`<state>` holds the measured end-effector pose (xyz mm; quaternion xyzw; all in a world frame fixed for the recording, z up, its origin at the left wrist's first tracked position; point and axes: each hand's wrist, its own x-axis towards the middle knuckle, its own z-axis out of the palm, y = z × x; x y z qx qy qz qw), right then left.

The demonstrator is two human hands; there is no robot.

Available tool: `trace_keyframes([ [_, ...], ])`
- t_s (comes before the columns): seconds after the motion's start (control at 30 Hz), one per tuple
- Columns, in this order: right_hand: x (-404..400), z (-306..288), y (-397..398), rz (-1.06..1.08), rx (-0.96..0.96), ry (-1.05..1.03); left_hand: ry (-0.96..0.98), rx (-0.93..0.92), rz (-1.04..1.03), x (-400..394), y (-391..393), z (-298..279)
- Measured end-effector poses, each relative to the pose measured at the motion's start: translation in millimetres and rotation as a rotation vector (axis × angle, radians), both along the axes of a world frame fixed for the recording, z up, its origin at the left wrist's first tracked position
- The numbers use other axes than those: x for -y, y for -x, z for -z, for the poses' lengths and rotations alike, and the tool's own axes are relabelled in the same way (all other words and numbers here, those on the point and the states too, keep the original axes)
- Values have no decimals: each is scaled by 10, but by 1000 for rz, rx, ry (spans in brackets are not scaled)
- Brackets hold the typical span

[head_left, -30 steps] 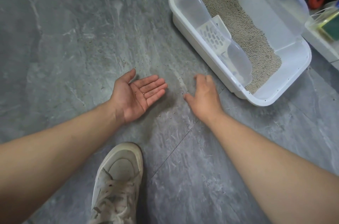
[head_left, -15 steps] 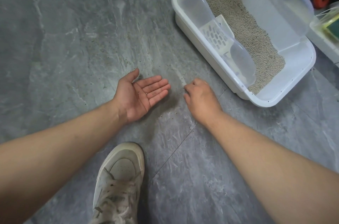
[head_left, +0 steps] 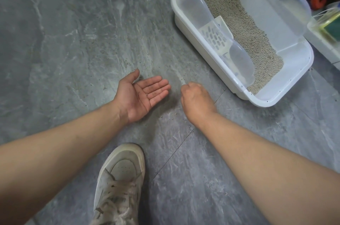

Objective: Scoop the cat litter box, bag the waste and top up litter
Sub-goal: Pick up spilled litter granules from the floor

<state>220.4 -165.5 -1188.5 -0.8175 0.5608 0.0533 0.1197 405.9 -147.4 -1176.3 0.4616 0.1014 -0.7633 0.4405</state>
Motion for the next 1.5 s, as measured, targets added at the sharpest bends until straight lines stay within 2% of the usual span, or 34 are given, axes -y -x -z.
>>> trace_keyframes([
  [0.33,-45,32,-16,252,138,-74,4,5,-5,-14,-33,31],
  [0.47,62,-52,-61,260,52,-159,6,13,7,-19,-43,36],
  [0.53,90,-90,-69,327,72,-185,3,12,8,-19,-41,32],
  [0.6,82,-164,-95,450,175,-196,-1,10,2,-14,-23,30],
  [0.67,9,-281,-186,556,361,-217,-6,3,0,-4,0,28],
  [0.73,-132,-443,-369,565,572,-279,-2,4,20,8,16,17],
  [0.8,-267,-551,-567,515,693,-355,0,-6,48,16,34,-6],
  [0.93,-319,-535,-685,456,721,-373,4,-58,51,6,56,-27],
  [1.03,-212,-542,-467,485,770,-236,4,-76,9,6,21,-23],
  [1.07,-159,-516,-351,506,740,-166,1,-77,-9,4,2,-15],
  [1.13,-40,-398,-91,554,547,-104,-8,-56,-25,-1,-29,0],
  [1.23,38,-181,179,597,227,-237,-12,-20,-24,-15,-48,1],
  [1.3,23,-104,210,566,173,-266,-14,-4,-30,-16,-56,4],
  [1.5,-7,-2,79,356,182,-153,-22,32,-25,-31,-68,1],
])
